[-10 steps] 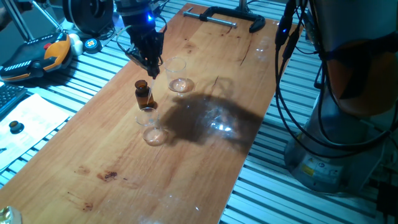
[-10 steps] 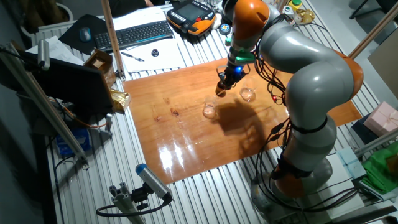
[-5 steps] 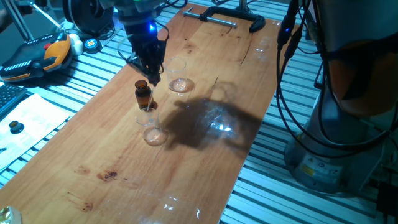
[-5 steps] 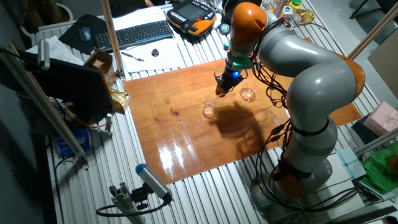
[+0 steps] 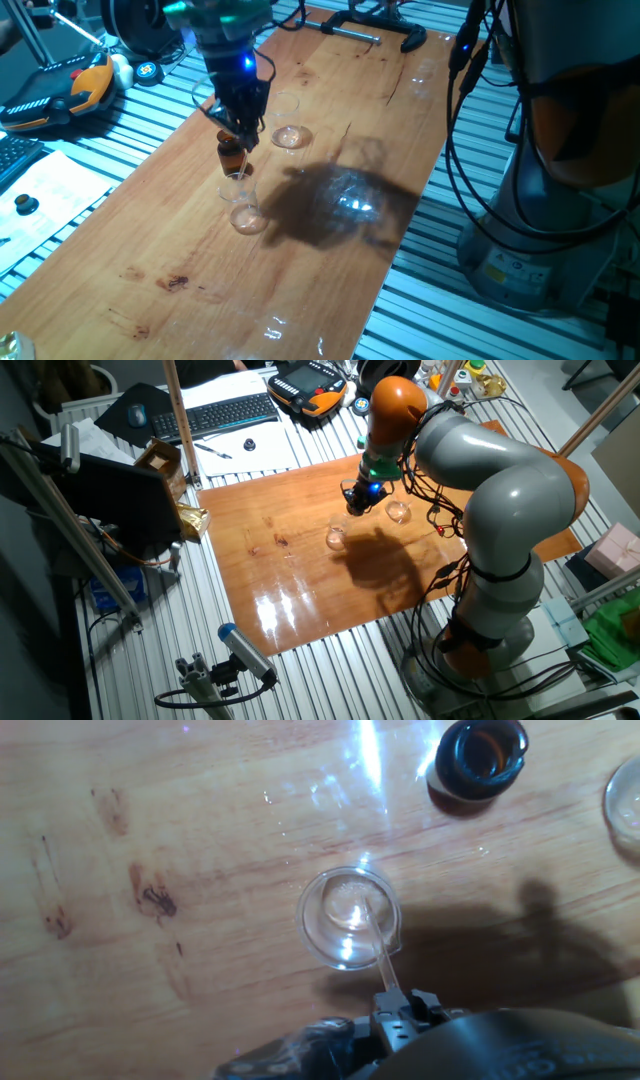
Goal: Transfer liquid using a dropper
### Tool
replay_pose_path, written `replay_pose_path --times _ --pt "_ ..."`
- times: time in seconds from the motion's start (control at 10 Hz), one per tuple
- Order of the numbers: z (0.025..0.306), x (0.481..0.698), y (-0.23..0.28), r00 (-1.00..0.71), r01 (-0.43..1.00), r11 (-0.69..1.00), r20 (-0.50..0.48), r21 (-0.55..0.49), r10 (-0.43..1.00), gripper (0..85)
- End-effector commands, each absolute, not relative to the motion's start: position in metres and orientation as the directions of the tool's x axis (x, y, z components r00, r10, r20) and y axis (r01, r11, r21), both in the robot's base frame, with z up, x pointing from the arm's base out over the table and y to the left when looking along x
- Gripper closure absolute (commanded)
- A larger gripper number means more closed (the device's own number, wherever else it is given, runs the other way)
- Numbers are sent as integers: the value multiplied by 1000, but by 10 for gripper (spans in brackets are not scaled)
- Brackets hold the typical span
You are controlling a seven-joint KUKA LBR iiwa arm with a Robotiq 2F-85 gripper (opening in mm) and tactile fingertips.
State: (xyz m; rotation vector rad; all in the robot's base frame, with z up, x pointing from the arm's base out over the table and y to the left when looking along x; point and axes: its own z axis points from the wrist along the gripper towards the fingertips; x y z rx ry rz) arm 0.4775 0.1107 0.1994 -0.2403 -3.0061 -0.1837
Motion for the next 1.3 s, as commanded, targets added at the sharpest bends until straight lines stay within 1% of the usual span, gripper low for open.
replay_pose_path --times 0.0,0.2,0.3,0.6,1.2 --pt "192 476 114 -981 169 980 119 108 156 840" --pt "182 473 121 -981 174 980 97 93 165 830" --pt "178 472 123 -982 174 981 89 85 167 810" --pt "167 473 126 -984 168 982 79 89 162 780" --pt "151 476 131 -985 169 979 62 110 162 770"
